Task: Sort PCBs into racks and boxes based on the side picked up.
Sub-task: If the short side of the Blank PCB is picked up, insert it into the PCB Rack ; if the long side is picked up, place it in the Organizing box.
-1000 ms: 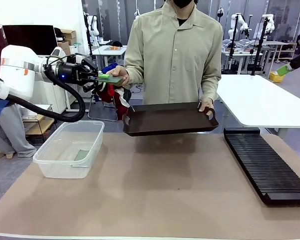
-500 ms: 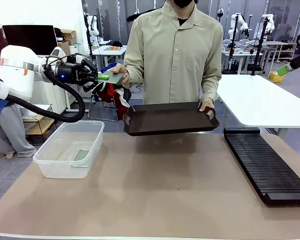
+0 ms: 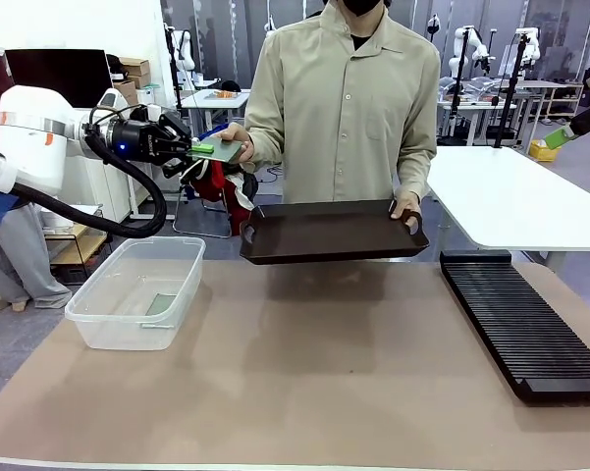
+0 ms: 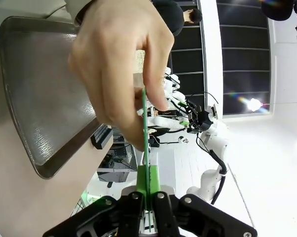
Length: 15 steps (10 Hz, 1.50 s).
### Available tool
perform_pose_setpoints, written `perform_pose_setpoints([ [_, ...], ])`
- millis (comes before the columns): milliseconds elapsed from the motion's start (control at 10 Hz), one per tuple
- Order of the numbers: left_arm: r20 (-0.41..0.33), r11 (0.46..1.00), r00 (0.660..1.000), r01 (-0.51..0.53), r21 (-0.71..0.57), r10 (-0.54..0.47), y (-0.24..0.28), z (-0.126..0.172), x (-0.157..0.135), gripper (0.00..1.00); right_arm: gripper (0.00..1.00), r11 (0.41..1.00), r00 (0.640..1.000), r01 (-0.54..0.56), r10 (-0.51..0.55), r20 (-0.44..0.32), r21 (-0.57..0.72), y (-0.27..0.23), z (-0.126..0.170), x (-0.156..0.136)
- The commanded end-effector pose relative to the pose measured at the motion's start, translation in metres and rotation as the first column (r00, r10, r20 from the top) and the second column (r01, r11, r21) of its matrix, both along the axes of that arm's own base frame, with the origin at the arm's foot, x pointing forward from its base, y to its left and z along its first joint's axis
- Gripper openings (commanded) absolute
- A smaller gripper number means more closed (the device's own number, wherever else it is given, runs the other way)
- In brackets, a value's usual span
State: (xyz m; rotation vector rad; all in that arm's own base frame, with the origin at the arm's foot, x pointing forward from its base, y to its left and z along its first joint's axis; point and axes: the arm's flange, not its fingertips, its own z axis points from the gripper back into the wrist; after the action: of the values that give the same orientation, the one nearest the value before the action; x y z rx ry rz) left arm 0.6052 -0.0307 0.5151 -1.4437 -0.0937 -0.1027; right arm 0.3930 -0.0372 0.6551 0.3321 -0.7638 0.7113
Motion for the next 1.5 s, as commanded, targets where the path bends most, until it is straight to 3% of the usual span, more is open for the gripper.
perform_pose_setpoints([
  [0,-0.003,1.000,1.000,0.006,-0.003,-0.006,-0.0008,-0.0017,-0.0008,0.00,1.00,1.000,1.000,-0.009,0.009,-0.005,0.001,-0.0001,-0.0020,-0.0003],
  [1400,-0.003,1.000,1.000,0.006,-0.003,-0.006,-0.0008,-0.0017,-0.0008,0.00,1.00,1.000,1.000,-0.009,0.009,-0.005,0.001,-0.0001,-0.0020,-0.0003],
])
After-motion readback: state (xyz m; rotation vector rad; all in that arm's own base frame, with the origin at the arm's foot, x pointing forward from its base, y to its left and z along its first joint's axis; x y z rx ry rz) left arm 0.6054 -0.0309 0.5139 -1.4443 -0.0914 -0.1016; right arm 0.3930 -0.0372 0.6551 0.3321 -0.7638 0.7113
